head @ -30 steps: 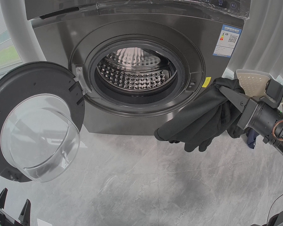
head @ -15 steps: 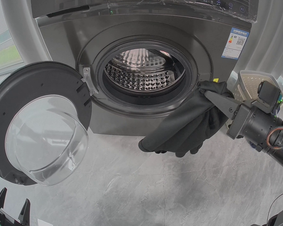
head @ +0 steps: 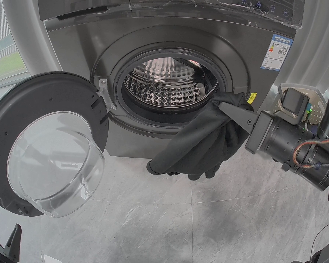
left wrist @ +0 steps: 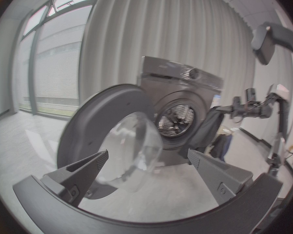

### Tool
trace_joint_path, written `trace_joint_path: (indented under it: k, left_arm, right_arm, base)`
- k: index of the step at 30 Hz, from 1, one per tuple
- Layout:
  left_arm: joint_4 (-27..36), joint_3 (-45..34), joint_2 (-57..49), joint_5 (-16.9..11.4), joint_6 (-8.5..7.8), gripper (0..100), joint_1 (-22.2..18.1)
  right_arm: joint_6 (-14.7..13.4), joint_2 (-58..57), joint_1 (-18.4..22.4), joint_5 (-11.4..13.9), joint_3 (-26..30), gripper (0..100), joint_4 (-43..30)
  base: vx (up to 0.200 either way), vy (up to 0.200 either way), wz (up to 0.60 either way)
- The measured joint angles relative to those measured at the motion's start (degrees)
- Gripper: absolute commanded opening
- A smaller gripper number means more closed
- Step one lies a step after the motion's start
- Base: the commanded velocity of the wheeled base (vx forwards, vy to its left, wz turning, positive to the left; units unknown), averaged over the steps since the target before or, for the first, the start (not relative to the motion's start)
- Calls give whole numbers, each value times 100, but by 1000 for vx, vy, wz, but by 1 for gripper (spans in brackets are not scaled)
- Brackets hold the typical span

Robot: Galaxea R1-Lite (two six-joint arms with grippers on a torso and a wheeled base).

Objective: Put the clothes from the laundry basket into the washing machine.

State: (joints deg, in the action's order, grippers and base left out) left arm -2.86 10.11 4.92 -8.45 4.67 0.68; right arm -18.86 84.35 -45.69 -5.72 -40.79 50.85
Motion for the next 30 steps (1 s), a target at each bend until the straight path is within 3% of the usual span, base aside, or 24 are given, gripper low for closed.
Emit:
trace_joint_path:
  k: [6, 10, 23, 30]
  left_arm:
    - [-479, 414, 1172, -1120, -54, 100, 72]
    - [-1200, 488, 2203, -1465, -108, 100, 328]
    - [-3619, 563, 5667, -1577, -119, 100, 2243]
    - [-4464, 918, 7110, -1596, -119, 100, 2715]
  right_arm:
    - [-104, 77, -4, 48, -83, 0, 4]
    - [-141, 138, -6, 57, -206, 0, 6]
    - [-211, 330, -76, 66, -667, 0, -5]
    - [-213, 413, -106, 72, -940, 0, -55]
  base:
    - [0, 0, 0]
    - [0, 0, 0]
    - [0, 0, 0]
    - [0, 0, 0]
